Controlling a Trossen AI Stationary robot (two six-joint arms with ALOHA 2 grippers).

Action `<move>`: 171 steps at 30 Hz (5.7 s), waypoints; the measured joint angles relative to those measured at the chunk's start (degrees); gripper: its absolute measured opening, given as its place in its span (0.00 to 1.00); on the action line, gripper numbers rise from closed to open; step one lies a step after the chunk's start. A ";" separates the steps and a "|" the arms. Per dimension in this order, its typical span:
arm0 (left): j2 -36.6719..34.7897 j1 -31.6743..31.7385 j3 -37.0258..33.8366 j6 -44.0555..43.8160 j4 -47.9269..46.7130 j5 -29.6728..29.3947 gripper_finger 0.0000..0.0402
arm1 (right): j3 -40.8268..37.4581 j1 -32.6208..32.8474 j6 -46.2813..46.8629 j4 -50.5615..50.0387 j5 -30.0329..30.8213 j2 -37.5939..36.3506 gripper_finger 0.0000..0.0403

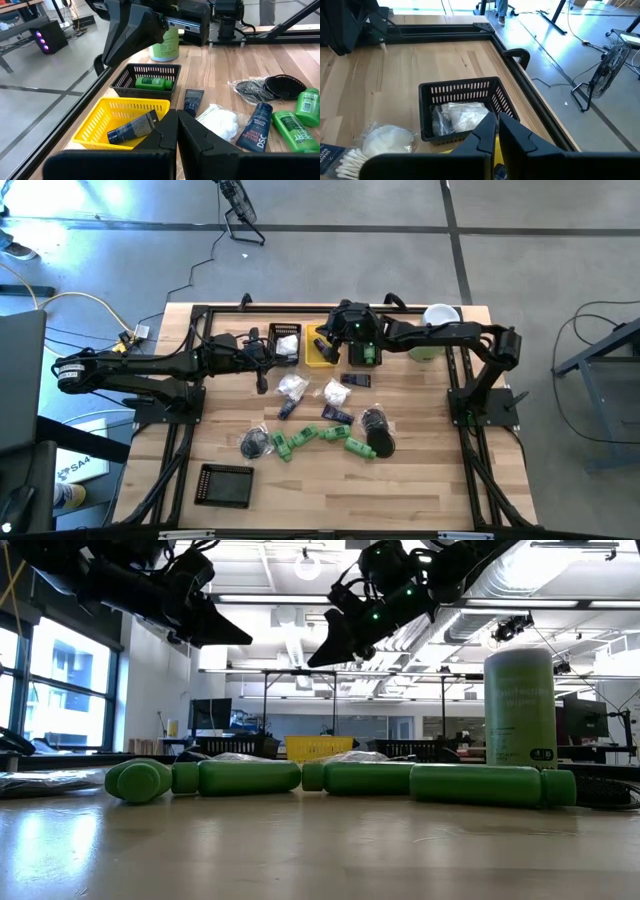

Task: Pick & Place Travel size toiletries
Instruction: Put the black hairbrush into the bottom black bin

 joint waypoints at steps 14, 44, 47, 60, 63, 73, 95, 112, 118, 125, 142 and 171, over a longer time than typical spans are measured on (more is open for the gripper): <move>0.00 0.01 0.01 0.01 0.00 0.01 0.00 | -0.02 0.41 -2.74 0.00 0.02 0.00 0.03; 0.00 0.00 0.00 0.00 0.00 0.01 0.00 | -0.10 1.11 -3.02 -4.47 -1.33 -0.58 0.03; 0.00 -0.01 0.00 0.01 0.00 0.00 0.00 | -0.11 1.40 -3.05 -5.49 -1.33 -2.10 0.03; 0.00 0.01 0.02 0.01 -0.02 0.01 0.00 | -3.60 1.03 -1.19 -5.73 -3.41 -4.80 0.03; 0.00 -0.01 0.00 0.01 -0.02 0.02 0.00 | -6.34 1.06 0.95 -2.55 -4.22 -4.79 0.03; 0.00 -0.01 0.01 3.16 0.05 0.48 0.00 | -10.25 -0.22 0.50 3.21 -4.72 -5.25 0.03; 0.02 -0.01 0.02 1.46 -4.66 -1.05 0.00 | -10.25 -11.30 -0.45 3.76 -25.78 -8.78 0.03; 0.02 -0.01 0.02 -0.14 -2.97 -0.17 0.00 | -10.25 -2.43 -0.99 -1.64 -20.35 -11.23 0.03; 0.02 -0.01 0.02 -0.14 -3.02 -0.17 0.00 | -10.24 1.59 2.81 -3.64 -9.89 -11.23 0.03; 0.01 -0.01 0.02 -0.16 -3.22 -0.20 0.00 | -10.23 5.99 8.79 -11.16 0.52 -11.23 0.03; 0.02 -0.01 0.02 0.05 -3.80 -0.22 0.00 | -10.23 16.54 31.40 -36.08 6.66 -11.23 0.03; 0.02 -0.01 0.02 0.06 -3.79 -0.35 0.00 | -10.19 31.70 66.55 -65.25 -3.87 -11.23 0.28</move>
